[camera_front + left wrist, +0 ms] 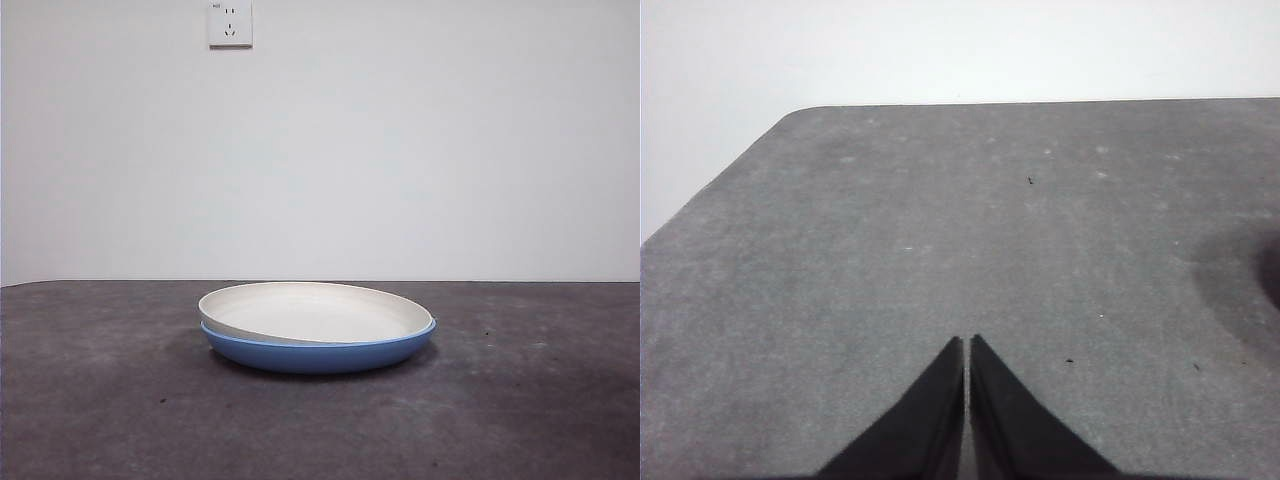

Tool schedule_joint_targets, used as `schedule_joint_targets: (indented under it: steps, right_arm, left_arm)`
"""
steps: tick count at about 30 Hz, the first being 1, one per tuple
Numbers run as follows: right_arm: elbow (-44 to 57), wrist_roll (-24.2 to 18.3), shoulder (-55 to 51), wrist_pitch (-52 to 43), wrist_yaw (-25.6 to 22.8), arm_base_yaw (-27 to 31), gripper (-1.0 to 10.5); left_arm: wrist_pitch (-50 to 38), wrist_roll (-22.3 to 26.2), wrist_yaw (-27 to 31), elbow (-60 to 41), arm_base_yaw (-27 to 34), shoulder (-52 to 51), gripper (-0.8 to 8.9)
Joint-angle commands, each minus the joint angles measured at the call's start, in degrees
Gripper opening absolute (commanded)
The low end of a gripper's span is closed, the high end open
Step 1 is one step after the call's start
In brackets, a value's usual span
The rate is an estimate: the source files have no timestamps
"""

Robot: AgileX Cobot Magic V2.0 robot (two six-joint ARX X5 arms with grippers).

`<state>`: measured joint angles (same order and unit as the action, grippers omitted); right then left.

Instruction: Pick up the white plate, put it on the blue plate, put it on desk

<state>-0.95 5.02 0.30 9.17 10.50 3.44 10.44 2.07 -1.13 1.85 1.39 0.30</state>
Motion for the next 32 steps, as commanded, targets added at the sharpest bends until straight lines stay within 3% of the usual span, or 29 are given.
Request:
schedule_joint_targets:
  steps: [1,32]
  right_arm:
    - [0.35,2.23,-0.09,0.31,0.42,0.07,0.1]
    - [0.31,2.45,-0.09,-0.15,-0.04,0.13,0.1]
  left_arm:
    - [0.31,-0.2,0.26,-1.18,0.11,-0.11,0.1]
    - [0.31,-0.2,0.24,-1.18,0.11,-0.11,0.1]
